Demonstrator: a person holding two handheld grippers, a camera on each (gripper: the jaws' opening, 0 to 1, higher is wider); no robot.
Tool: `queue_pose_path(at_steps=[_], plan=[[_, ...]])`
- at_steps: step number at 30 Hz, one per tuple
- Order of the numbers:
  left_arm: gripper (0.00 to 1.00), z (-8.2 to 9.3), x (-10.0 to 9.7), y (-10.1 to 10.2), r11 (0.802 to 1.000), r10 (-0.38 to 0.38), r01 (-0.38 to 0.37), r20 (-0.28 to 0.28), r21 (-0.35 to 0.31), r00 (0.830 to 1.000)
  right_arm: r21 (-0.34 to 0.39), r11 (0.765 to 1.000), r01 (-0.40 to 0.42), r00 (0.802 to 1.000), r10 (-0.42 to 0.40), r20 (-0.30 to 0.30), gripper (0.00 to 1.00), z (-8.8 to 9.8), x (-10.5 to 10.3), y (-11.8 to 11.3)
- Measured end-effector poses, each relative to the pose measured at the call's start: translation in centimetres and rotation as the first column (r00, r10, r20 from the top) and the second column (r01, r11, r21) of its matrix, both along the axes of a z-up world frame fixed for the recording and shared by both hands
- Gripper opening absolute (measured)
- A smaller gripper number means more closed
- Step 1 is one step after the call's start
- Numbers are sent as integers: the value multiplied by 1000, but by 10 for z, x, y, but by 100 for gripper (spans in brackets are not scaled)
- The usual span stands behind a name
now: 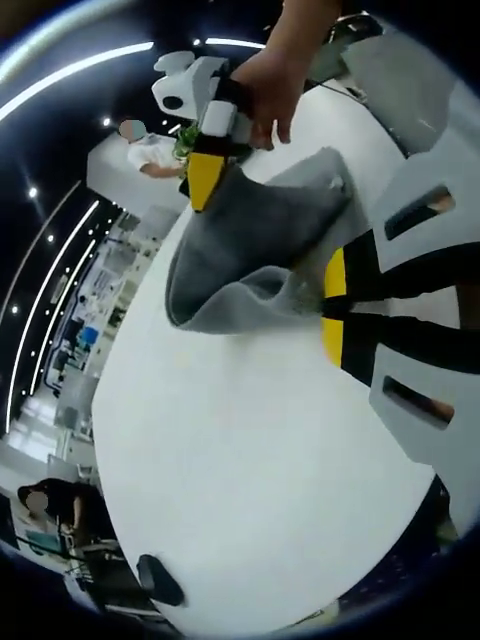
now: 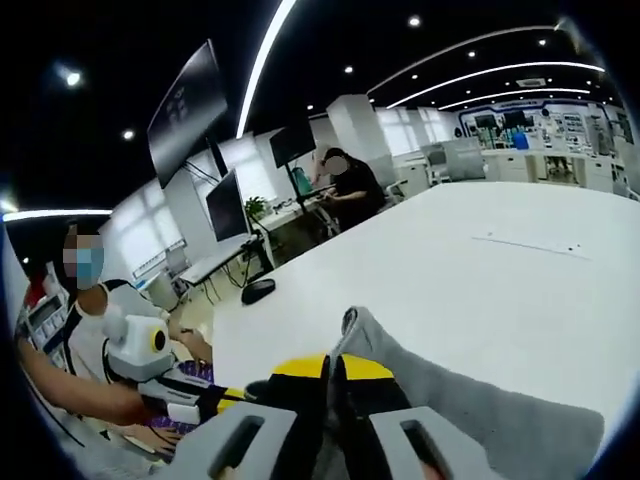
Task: Open the folded towel by lifting each exposed corner and separating the folded layers until the towel lies flat within the target outline without major curled edges
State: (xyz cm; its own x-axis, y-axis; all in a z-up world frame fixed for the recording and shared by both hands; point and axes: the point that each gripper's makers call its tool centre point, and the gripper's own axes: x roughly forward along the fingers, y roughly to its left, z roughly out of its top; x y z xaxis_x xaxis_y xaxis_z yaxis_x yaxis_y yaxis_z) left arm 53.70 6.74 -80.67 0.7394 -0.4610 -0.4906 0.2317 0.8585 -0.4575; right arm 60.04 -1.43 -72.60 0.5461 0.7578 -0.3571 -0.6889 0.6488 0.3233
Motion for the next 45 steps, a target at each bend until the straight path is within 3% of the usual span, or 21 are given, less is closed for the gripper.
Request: queue_pose_path(at_steps=[2,5,9,15,22,25,30,33,40,45], plan=[[6,2,1,-2,1000,-8,9,34,-23,999,-31,1000,-4,1000,5,22,10,-2,0,-3],[9,-1,0,3,1000,14,-13,31,-16,999,-60,998,-8,1000,10,24,13,-4,-1,-13],[10,0,2,11,998,51,-50,36,-22,998,-33,999,-6,999,7,34,22,6,-3,-30],[13,11,8,23,996,83,-86,86,35,993,-46,998,34,998,-31,57,25,11,0,-64],[13,21,12,28,993,105,-110,110,35,988,-44,993,109,992,-106,64,26,13,2,-104],[13,27,15,28,993,104,-111,128,45,986,-83,987,137,990,-133,53,25,3,3,-120],[13,44,26,19,994,81,-93,173,60,982,-182,969,165,986,-165,13,25,-31,6,-149],[13,50,32,7,997,52,-63,189,53,981,-294,941,167,984,-177,-8,26,-56,7,-170],[11,50,26,-37,995,-94,98,189,-10,977,-350,919,179,979,-202,-30,28,-78,15,-189],[11,32,25,-43,990,-138,133,154,45,978,-385,907,170,976,-208,-58,27,-90,17,-197]])
